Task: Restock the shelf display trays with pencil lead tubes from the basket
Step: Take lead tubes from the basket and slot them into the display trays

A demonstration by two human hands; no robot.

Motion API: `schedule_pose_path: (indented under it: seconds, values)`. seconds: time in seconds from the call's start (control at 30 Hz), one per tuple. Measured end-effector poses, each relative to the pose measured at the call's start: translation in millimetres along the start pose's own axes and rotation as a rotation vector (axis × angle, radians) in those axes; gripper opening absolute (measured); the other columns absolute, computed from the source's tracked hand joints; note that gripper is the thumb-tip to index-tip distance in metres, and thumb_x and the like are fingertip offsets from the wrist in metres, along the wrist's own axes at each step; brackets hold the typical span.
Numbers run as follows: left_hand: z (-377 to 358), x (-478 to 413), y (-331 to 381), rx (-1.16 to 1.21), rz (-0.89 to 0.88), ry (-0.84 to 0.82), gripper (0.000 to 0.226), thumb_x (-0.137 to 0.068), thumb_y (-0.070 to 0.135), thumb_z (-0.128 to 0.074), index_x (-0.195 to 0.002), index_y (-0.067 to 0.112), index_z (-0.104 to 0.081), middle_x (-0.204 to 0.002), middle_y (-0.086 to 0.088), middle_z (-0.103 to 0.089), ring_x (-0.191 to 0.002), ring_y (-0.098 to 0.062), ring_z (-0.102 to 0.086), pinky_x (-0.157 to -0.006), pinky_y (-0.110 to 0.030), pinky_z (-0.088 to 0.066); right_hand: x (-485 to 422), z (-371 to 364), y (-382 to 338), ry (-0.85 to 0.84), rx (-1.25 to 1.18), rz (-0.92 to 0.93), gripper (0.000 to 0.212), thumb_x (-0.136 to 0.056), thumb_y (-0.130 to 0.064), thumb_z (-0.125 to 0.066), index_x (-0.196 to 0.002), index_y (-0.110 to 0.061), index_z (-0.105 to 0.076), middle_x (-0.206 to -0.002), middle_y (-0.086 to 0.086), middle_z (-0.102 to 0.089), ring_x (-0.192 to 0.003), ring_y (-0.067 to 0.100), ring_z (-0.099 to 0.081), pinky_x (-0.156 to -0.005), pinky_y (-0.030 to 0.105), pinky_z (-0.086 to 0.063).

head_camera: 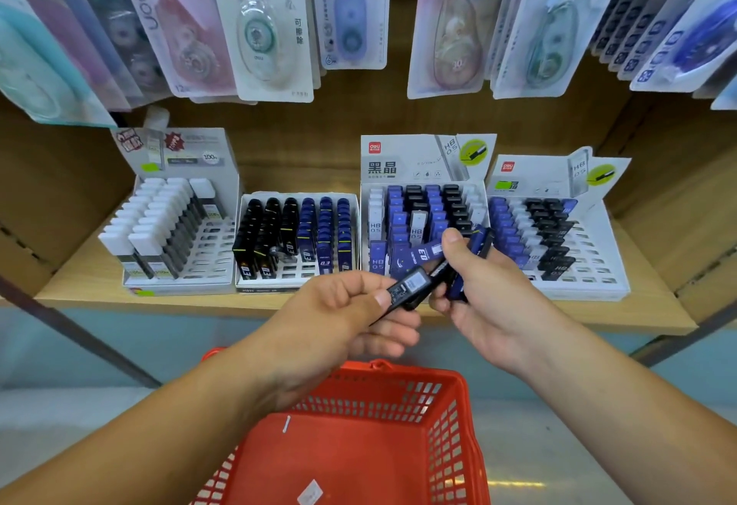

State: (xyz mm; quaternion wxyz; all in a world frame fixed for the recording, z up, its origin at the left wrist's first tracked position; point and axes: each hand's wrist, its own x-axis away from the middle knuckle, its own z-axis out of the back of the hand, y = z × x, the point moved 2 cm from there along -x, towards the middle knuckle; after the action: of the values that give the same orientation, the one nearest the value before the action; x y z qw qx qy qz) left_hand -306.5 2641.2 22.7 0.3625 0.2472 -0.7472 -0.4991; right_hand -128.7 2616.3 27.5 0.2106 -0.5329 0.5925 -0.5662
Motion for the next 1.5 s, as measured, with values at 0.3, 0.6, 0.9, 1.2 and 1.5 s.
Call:
schedule_pose_path:
  seconds: [0.3, 0.6, 0.9, 1.2, 1.5]
  values:
    - [8.7, -5.0, 6.3, 0.031, -0.081, 0.207, 0.020, -0.103, 0.012, -0.059, -0.113, 0.009, -0.076, -0.076, -0.009, -0.060, -0.060, -0.016, -0.053, -0.053, -0.026, -0.048, 1.5, 11.1, -7.2, 0.045, -0.096, -0.032, 0.018, -0.109, -0.021, -0.051, -0.116, -0.006, -0.057, -0.085, 0.013, -0.077, -0.076, 0.030, -0.078, -0.060, 0.044, -0.064]
    - [0.4, -7.7, 5.2, -0.124, -0.211, 0.267, 0.030, -0.091, 0.002, -0.073, -0.117, 0.018, -0.075, -0.081, -0.009, -0.068, -0.075, -0.021, -0.068, -0.088, -0.042, -0.060, 3.9, 30.1, -10.3, -0.005, -0.003, -0.075, 0.027, -0.106, -0.018, -0.057, -0.129, -0.005, -0.062, -0.070, 0.006, -0.064, -0.053, 0.019, -0.059, -0.049, 0.032, -0.039]
    - [-38.7, -27.2, 5.6, -0.154, -0.237, 0.259, 0.028, -0.078, -0.006, -0.084, -0.092, 0.006, -0.062, -0.076, -0.013, -0.068, -0.070, -0.028, -0.067, -0.074, -0.035, -0.058, 17.5, 59.0, -19.8, -0.159, 0.006, -0.074, 0.013, -0.095, -0.017, -0.072, -0.089, -0.016, -0.061, -0.071, 0.002, -0.051, -0.049, 0.012, -0.039, -0.042, 0.024, -0.026]
    - [-104.0, -70.0, 16.5, -0.566, -0.192, 0.032, 0.046, -0.083, 0.009, -0.086, -0.121, 0.024, -0.064, -0.076, -0.012, -0.068, -0.068, -0.019, -0.060, -0.063, -0.029, -0.050, 14.8, 113.8, -25.4, -0.121, -0.067, -0.082, 0.010, -0.101, -0.020, -0.064, -0.094, -0.013, -0.063, -0.070, 0.005, -0.059, -0.050, 0.014, -0.045, -0.043, 0.024, -0.035]
    - [-155.5, -146.1, 44.0, -0.684, -0.428, 0.159, 0.030, -0.094, 0.009, -0.074, -0.113, 0.027, -0.061, -0.095, -0.017, -0.068, -0.073, -0.033, -0.075, -0.069, -0.048, -0.064, -3.1, 175.1, -30.6, 0.184, -0.211, -0.009, 0.022, -0.099, -0.015, -0.068, -0.116, -0.028, -0.062, -0.072, 0.004, -0.056, -0.046, 0.011, -0.036, -0.041, 0.022, -0.030]
